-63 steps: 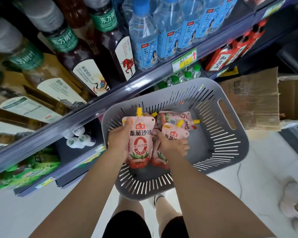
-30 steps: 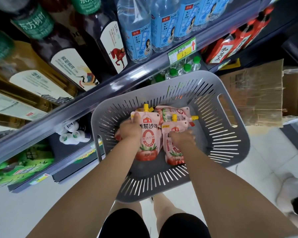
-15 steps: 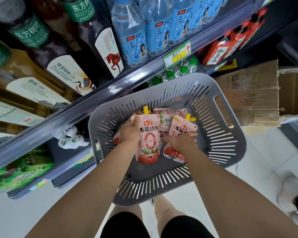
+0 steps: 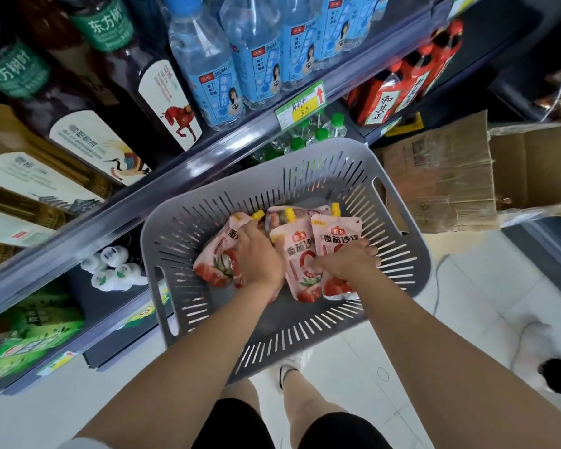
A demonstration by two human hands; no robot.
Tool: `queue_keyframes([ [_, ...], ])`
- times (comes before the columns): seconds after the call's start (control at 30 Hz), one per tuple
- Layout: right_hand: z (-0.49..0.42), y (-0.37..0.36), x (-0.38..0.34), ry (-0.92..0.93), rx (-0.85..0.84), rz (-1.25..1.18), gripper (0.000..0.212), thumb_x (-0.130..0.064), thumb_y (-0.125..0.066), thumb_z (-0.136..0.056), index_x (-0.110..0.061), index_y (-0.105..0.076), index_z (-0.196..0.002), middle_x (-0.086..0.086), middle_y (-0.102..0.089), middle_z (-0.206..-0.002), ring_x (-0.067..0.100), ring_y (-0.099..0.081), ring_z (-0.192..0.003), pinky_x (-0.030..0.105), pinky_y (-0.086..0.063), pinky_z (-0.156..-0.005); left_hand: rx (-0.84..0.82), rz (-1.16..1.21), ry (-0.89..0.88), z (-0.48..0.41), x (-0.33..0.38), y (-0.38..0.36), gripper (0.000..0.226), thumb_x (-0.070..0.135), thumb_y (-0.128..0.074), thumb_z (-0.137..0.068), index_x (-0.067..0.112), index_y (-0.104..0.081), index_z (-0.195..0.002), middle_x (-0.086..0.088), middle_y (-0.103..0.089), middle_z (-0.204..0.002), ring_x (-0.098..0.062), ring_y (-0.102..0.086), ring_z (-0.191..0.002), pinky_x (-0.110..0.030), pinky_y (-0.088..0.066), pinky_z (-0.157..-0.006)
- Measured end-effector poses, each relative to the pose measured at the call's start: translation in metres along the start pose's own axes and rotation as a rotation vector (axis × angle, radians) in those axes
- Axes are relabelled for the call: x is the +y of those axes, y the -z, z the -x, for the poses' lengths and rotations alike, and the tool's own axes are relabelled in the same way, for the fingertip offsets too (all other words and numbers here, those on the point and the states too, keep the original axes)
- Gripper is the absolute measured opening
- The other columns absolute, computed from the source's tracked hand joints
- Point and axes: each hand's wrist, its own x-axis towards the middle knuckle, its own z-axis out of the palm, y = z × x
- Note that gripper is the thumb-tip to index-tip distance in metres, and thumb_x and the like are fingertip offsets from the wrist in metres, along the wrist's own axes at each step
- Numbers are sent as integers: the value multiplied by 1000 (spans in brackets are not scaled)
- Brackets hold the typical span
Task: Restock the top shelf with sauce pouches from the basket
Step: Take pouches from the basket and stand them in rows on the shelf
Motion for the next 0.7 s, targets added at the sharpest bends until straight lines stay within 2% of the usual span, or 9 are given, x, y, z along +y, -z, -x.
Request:
queue_keyframes([
  [0.07, 2, 0, -1, 0, 6, 4, 122, -48, -76, -67, 10, -1, -143, 24, -17, -150, 37, -18, -140, 39, -20, -114, 103, -94, -148, 18, -3, -5, 44, 22, -62, -87, 6, -48, -125, -14, -48, -126, -29, -45, -117, -39, -38, -99],
  [0.1, 2, 0, -2, 5, 14, -4, 121, -46, -77, -66, 11, -2, -143, 24, -18, -149, 37, -19, -139, 38, -21, -114, 97, -138, -262, 25, -3, -7, 34, 19, -56, -88, 9, -50, -120, -11, -48, -124, -27, -46, -115, -37, -38, -98],
  [0.17, 3, 2, -4, 15, 29, -43, 124, -47, -79, -64, 11, -2, -142, 23, -18, -148, 36, -19, -139, 39, -23, -112, -17, -185, -421, 35, -4, -11, 23, 11, -52, -89, 16, -49, -111, -4, -47, -119, -19, -46, -107, -32, -41, -94],
  [0.27, 6, 9, -7, -1, 68, -153, 127, -51, -83, -60, 7, -4, -141, 20, -19, -146, 34, -20, -138, 41, -29, -108, -201, -222, -400, 42, 3, -17, 40, 16, -64, -83, 14, -42, -115, -2, -39, -115, -18, -41, -107, -32, -39, -97],
  [0.37, 9, 15, -9, 16, 84, -141, 116, -40, -83, -63, 6, -7, -138, 21, -23, -141, 34, -25, -133, 39, -35, -103, -406, -283, -247, 39, 13, -29, 84, 44, -71, -73, 8, -27, -135, -8, -31, -126, -26, -33, -122, -39, -29, -109],
  [0.43, 10, 18, -8, 25, 86, -128, 111, -36, -82, -63, 6, -9, -136, 21, -24, -140, 34, -27, -132, 37, -38, -101, -477, -332, -232, 37, 18, -40, 103, 60, -65, -70, 6, -17, -143, -10, -27, -132, -32, -29, -128, -43, -25, -110],
  [0.53, 13, 23, -6, 40, 74, -133, 109, -34, -82, -64, 6, -10, -136, 20, -25, -138, 34, -28, -133, 38, -39, -100, -509, -331, -233, 40, 24, -51, 114, 66, -65, -70, 11, -6, -150, -14, -21, -144, -36, -18, -138, -44, -20, -116],
  [0.6, 15, 26, -4, 58, 76, -101, 111, -34, -81, -65, 7, -7, -138, 21, -25, -138, 34, -29, -132, 37, -39, -100, -537, -393, -292, 42, 27, -59, 114, 65, -64, -73, 14, 2, -152, -17, -8, -154, -40, -5, -142, -46, -13, -118],
  [0.7, 15, 29, -1, 98, 95, -48, 112, -35, -79, -66, 9, -7, -139, 22, -27, -139, 34, -30, -132, 36, -37, -102, -555, -436, -332, 43, 28, -67, 113, 62, -63, -77, 13, 6, -151, -20, -1, -156, -44, -2, -141, -48, -16, -117],
])
